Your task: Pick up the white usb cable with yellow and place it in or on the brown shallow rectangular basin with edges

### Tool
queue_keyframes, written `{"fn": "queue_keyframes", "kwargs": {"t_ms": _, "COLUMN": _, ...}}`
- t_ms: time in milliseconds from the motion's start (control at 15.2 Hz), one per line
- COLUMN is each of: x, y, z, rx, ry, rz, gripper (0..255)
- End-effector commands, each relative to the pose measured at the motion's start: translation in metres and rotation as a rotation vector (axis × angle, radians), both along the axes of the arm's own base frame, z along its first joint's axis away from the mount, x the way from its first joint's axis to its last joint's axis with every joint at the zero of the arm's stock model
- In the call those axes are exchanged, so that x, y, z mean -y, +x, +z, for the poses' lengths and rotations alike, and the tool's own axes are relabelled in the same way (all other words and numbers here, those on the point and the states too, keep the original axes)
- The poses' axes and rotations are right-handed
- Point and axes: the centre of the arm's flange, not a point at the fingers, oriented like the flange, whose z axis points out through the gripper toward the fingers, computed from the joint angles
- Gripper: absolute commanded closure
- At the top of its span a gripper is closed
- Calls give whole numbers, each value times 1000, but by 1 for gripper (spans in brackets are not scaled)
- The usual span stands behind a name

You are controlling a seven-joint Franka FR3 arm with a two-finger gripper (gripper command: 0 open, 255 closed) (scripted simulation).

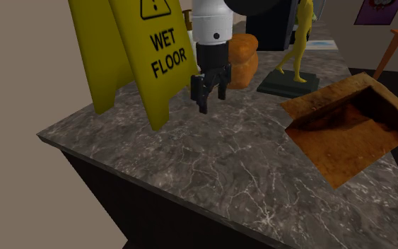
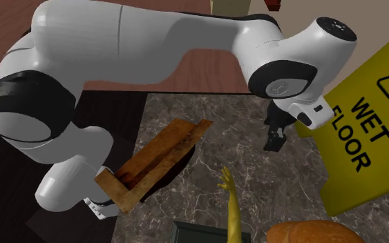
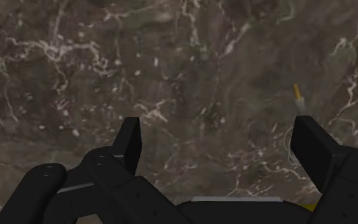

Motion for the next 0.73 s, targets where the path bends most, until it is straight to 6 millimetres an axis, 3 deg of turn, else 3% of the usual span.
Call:
{"fn": "queue_keyframes", "kwargs": {"t_ms": 0, "x": -31, "y": 8, "z": -2, "rx": -2, "ry": -6, "rz": 26, "gripper": 0}}
{"fn": "queue_keyframes", "kwargs": {"t_ms": 330, "x": -96, "y": 20, "z": -15, "rx": -6, "ry": -23, "rz": 90, "gripper": 0}}
{"fn": "queue_keyframes", "kwargs": {"t_ms": 660, "x": -96, "y": 19, "z": -41, "rx": -6, "ry": -23, "rz": 90, "gripper": 0}}
